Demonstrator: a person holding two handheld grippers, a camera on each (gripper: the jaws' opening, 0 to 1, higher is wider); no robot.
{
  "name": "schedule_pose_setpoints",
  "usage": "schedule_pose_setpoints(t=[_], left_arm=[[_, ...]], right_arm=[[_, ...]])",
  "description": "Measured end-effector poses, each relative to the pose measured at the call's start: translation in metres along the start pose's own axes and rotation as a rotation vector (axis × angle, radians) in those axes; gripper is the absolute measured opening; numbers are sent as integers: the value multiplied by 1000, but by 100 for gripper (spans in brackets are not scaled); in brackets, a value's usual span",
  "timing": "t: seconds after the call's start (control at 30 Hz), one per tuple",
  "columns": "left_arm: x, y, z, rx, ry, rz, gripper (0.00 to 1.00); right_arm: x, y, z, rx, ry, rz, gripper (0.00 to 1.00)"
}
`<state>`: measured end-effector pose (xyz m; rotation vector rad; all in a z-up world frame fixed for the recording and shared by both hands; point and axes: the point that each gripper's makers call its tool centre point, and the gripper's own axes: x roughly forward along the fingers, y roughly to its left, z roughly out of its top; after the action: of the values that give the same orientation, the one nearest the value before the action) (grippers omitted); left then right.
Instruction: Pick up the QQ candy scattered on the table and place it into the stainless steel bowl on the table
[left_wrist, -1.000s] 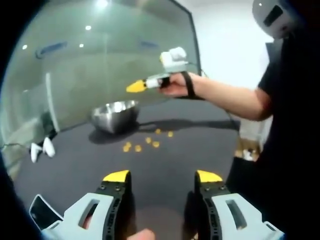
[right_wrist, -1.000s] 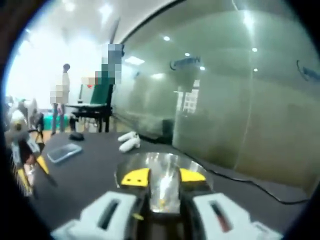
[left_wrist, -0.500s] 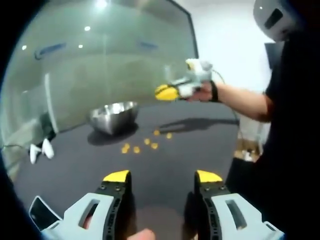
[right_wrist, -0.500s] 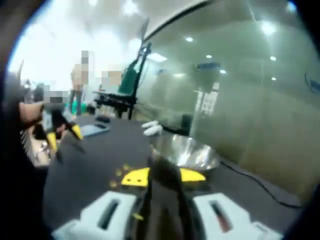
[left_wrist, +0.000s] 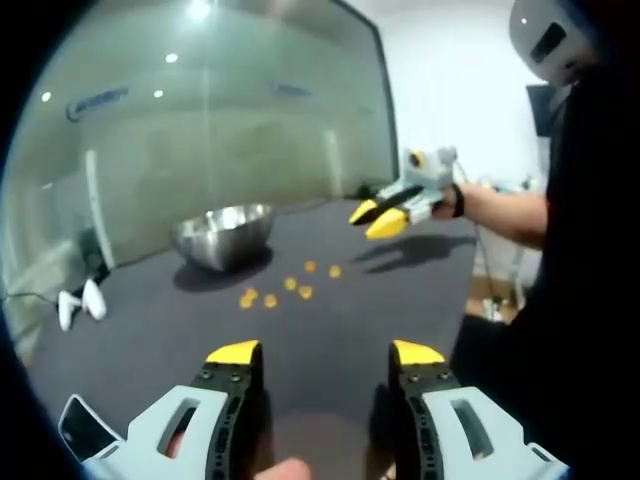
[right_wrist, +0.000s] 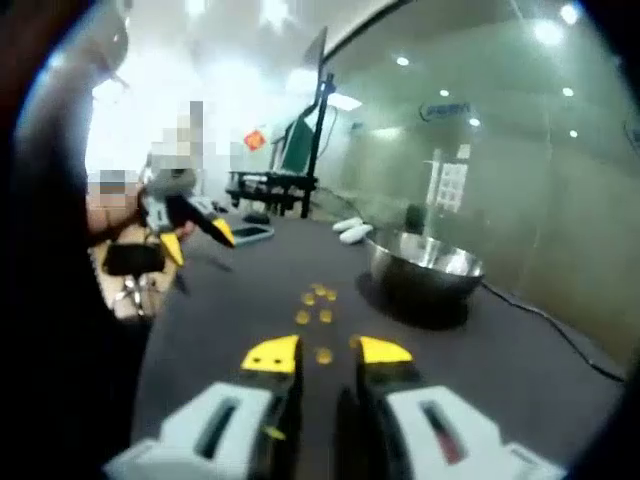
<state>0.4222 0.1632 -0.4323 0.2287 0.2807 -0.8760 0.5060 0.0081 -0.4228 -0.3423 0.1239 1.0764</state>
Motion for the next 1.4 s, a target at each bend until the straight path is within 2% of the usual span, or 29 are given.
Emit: schedule_pose_setpoints(t=[0.1,0.3,0.43,0.5,0.8,0.97,1.1,1.2,1.4], left_arm=[[-1,-1,0,4,5,-3,52],[-6,0,-1,9,16,1,52],[-7,1,-1,1,14,8,52],[-6,1,-2,5,18,8,52],[-10,-1,-5,7,31,9,51],[-10,1,-6,2,35,18,51],[-9,1,-6,3,37,16,51],[-8,2,-8,1,41,19,51],[-4,3,-10,1,54,14,51]], right_arm=[[7,5,-7,-28,35,16,22],[23,6,-24,50,73,23,22],[36,6,-31,63,94,28,22],[41,4,-34,39,110,21,24],[60,-2,-37,116,118,31,19],[70,3,-39,100,125,48,19],[72,3,-39,97,114,57,17],[71,2,-40,130,116,56,17],[70,0,-41,139,113,45,10]])
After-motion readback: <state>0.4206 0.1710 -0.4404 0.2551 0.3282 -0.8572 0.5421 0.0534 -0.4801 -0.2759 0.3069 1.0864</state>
